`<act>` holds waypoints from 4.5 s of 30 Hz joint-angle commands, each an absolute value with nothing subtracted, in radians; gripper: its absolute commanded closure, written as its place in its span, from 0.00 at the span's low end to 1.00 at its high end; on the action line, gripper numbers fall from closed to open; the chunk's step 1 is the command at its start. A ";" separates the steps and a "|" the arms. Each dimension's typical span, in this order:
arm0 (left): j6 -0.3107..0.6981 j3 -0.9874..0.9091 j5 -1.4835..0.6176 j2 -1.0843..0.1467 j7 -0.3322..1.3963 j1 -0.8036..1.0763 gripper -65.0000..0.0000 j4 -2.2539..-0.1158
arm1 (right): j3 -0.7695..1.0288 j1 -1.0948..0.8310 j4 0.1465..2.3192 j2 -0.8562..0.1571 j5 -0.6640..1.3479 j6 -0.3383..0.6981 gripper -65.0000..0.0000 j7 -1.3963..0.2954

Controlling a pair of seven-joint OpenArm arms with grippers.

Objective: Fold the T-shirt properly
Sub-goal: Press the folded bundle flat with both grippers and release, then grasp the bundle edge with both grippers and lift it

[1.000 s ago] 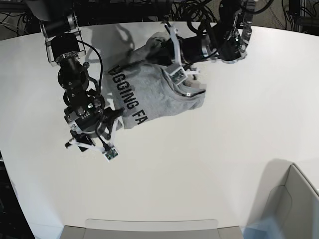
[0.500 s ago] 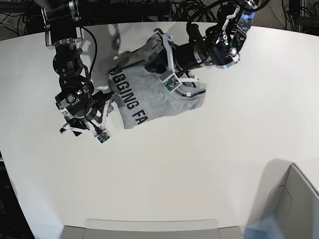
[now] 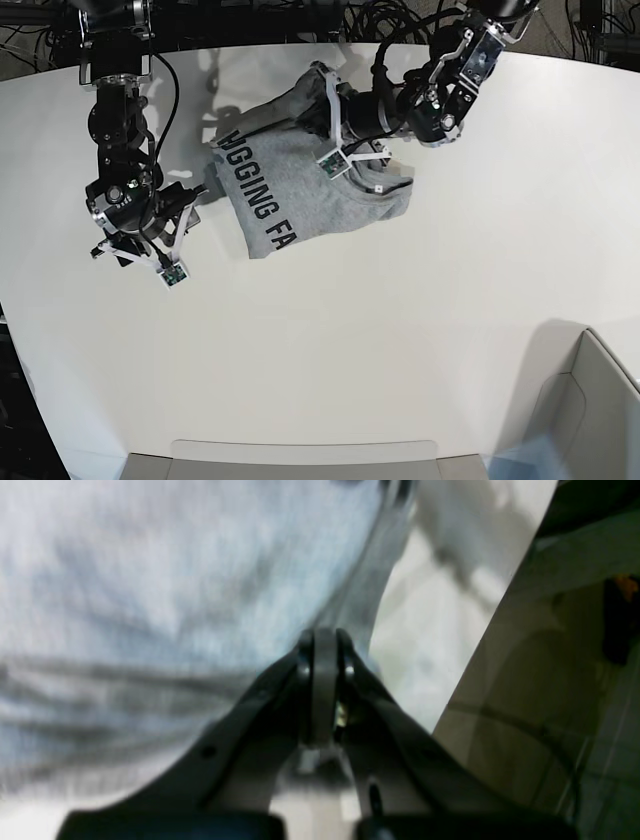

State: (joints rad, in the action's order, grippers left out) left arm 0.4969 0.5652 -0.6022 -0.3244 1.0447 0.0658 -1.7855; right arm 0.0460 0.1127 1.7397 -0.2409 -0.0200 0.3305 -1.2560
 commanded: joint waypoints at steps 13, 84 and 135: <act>0.499 0.358 -0.611 -0.496 1.026 0.173 1.00 -1.819 | 0.045 0.124 1.759 -0.243 -0.022 0.337 0.45 -1.237; 0.392 0.702 -0.610 -0.461 0.947 -0.102 1.00 -1.690 | -0.263 0.255 1.463 -0.180 -0.025 0.545 1.00 -1.234; 0.200 0.826 -0.613 -0.375 1.055 -0.170 1.00 -1.758 | -0.035 0.216 1.566 -0.116 -0.030 0.541 1.00 -1.164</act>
State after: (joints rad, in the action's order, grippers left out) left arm 0.2043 0.8314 -0.6125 -0.3786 1.0760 -0.1463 -1.7409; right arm -0.0349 0.1890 1.5528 -0.1104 -0.0299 0.5400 -1.1748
